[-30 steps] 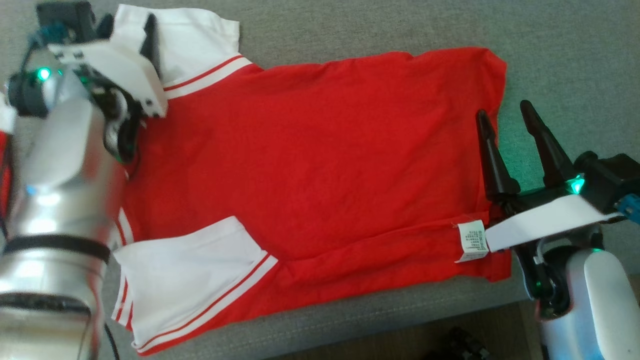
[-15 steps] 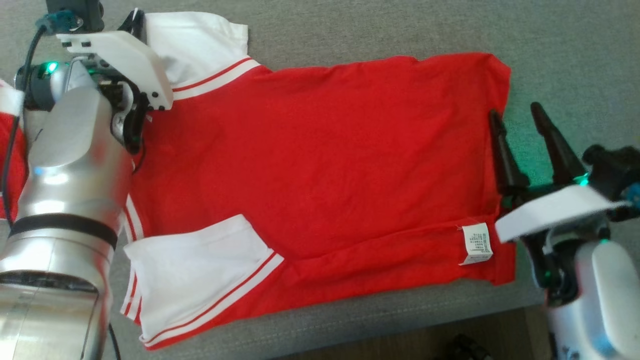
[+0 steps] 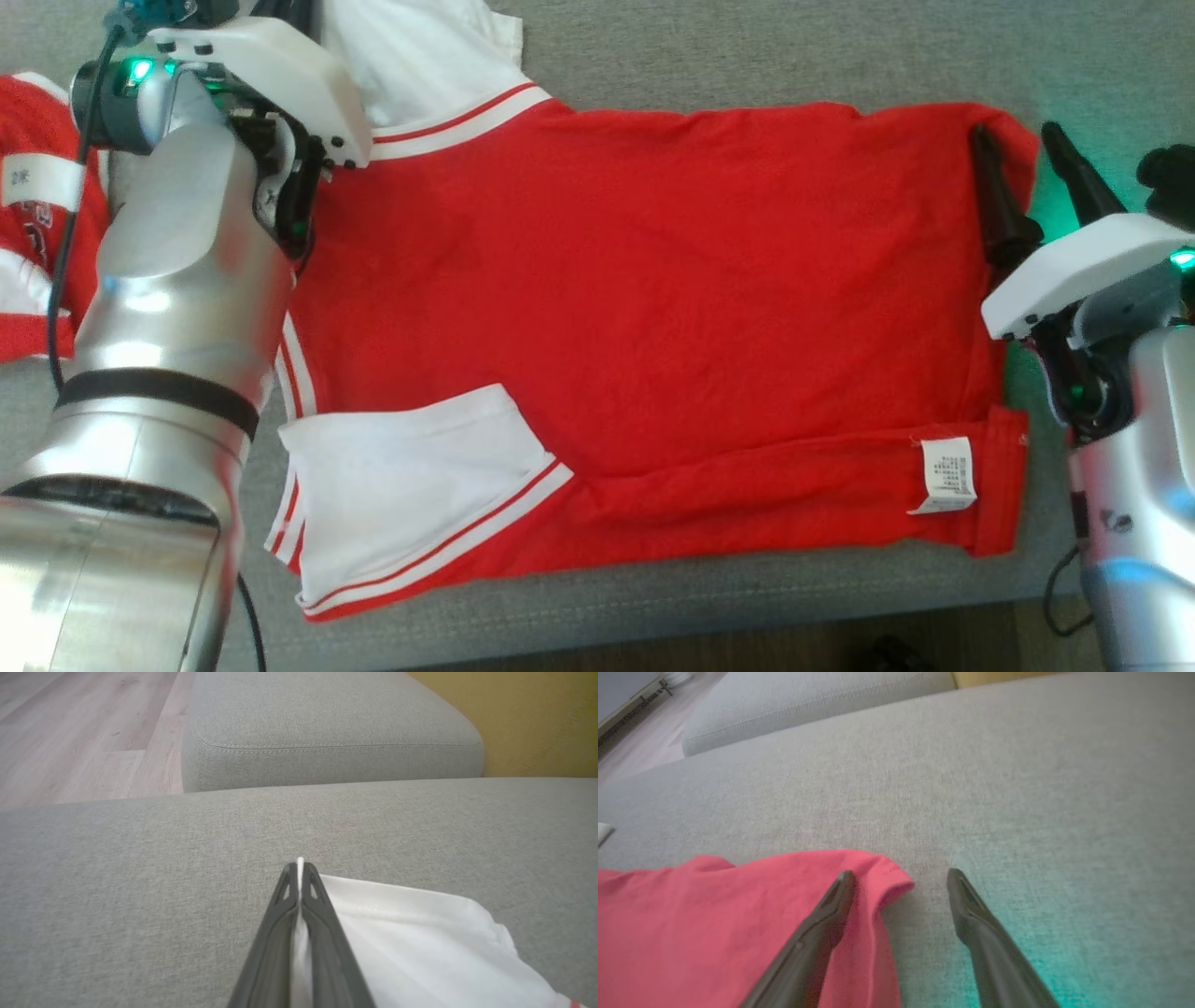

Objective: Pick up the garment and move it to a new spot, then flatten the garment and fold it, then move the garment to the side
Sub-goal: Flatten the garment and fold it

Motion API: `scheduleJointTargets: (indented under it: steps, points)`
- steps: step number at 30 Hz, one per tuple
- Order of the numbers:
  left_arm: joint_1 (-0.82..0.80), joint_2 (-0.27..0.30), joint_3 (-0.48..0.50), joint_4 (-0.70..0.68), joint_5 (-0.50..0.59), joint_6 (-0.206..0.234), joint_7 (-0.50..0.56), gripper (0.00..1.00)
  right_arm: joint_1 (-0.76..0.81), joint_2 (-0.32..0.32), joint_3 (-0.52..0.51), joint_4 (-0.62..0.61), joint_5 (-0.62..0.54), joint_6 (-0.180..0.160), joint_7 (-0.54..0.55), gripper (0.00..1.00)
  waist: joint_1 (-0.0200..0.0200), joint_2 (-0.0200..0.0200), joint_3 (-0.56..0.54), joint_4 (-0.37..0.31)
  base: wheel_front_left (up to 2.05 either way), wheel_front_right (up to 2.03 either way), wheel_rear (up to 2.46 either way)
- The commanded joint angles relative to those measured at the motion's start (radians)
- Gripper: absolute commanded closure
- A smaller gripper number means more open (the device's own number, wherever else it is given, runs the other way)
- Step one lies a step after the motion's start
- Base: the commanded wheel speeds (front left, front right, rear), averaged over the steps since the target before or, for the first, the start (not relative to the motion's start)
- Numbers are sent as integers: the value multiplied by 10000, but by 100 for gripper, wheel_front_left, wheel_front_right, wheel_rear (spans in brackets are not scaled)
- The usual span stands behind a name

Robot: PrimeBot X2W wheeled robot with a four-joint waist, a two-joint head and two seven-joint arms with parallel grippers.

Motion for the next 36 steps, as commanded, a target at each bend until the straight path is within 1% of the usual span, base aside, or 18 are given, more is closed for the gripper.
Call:
scheduleJointTargets:
  steps: [1,3,4,5,6,11,13,18,24,29,33,36]
  points:
    - [-336,323,122,-248,-64,-29,-162,100,-168,-174,88,-119,201,-9,198,0,-1,0,4,46,0,0,0]
    - [-338,294,114,-250,-100,-58,-252,100,-321,-281,171,145,425,-9,516,0,-1,0,-14,88,0,0,0]
    - [-335,282,105,-266,-106,-65,-303,100,-365,-295,202,286,590,-9,748,21,-1,0,-38,113,0,0,0]
    - [-335,282,105,-266,-106,-65,-303,100,-365,-295,202,286,590,-9,748,21,-1,0,-38,113,0,0,0]
    - [-332,271,113,-338,-136,-83,-401,100,-486,-426,252,357,708,-9,883,100,-1,0,-79,150,0,0,0]
    - [-220,351,251,-845,-209,-41,-588,100,-733,-593,159,345,1141,-9,715,100,-1,0,-305,241,0,0,0]
    - [-107,402,342,-1223,-225,-1,-615,100,-852,-741,154,179,1178,-9,415,100,-1,0,-410,283,0,0,0]
    - [551,550,692,-3047,-121,203,-626,100,-937,-1039,288,-177,1289,-9,-291,100,-1,0,-617,410,0,0,0]
    - [1808,653,969,-4940,18,307,-628,100,-745,-1183,431,-200,1443,-9,-644,100,-1,0,-766,508,0,0,0]
    - [3320,745,1271,-6885,161,515,-629,100,-299,-1236,603,-466,1675,-9,-990,100,-1,0,-960,502,0,0,0]
    - [5065,790,1411,-8505,234,689,-629,100,556,-1187,876,-1045,2279,-9,-1304,100,-1,0,-1211,499,0,0,0]
    - [6505,820,1541,-9429,140,901,-629,100,1343,-1174,1034,-1361,2606,-9,-1386,100,-1,0,-1432,459,0,0,0]
